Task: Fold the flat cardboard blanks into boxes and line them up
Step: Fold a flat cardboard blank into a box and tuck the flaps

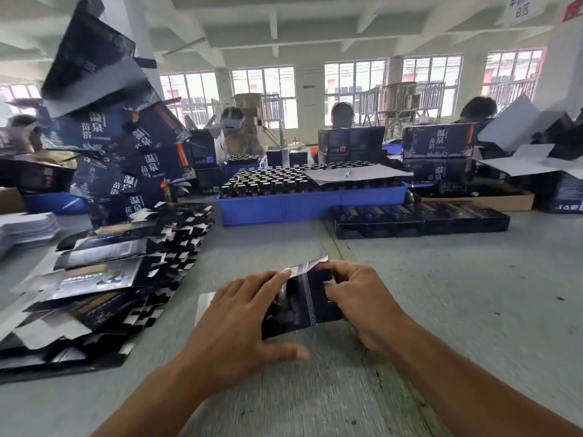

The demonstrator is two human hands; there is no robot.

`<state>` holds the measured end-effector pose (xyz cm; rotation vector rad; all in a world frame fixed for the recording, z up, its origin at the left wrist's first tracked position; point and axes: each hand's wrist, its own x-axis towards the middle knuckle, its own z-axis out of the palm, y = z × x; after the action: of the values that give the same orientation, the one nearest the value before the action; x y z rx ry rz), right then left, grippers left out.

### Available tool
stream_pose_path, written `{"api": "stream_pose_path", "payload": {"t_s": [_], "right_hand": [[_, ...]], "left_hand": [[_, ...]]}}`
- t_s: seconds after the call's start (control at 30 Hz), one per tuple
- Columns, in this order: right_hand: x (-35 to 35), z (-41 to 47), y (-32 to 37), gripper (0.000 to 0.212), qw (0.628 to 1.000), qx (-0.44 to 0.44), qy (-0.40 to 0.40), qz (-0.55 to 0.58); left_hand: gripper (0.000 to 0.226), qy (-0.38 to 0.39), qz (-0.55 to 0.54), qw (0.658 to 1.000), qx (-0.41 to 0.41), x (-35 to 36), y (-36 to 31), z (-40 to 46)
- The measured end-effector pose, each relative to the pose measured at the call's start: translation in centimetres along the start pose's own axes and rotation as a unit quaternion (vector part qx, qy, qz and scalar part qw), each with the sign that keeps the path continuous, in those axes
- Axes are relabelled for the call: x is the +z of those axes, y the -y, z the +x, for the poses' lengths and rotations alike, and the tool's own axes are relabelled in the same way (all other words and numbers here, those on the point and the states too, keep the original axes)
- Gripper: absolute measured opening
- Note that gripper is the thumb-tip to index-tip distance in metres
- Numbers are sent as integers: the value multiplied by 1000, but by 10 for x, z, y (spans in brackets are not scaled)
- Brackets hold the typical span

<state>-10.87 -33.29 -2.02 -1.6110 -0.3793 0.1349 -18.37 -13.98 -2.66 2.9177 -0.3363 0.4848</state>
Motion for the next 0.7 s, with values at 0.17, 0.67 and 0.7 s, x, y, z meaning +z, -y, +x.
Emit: {"api": "stream_pose_path", "payload": {"t_s": [0.17, 0.67, 0.7], "right_hand": [[0, -2, 3, 43, 997, -60, -37, -44], [-6, 3, 1, 34, 994, -66, 57, -69], [-5, 2, 2, 36, 993, -73, 57, -75]], "left_hand": [[118, -24, 2, 1000, 1, 0, -3, 22], [111, -122, -49, 991, 29, 12, 12, 29], [111, -126, -50, 990, 30, 11, 13, 28]]}}
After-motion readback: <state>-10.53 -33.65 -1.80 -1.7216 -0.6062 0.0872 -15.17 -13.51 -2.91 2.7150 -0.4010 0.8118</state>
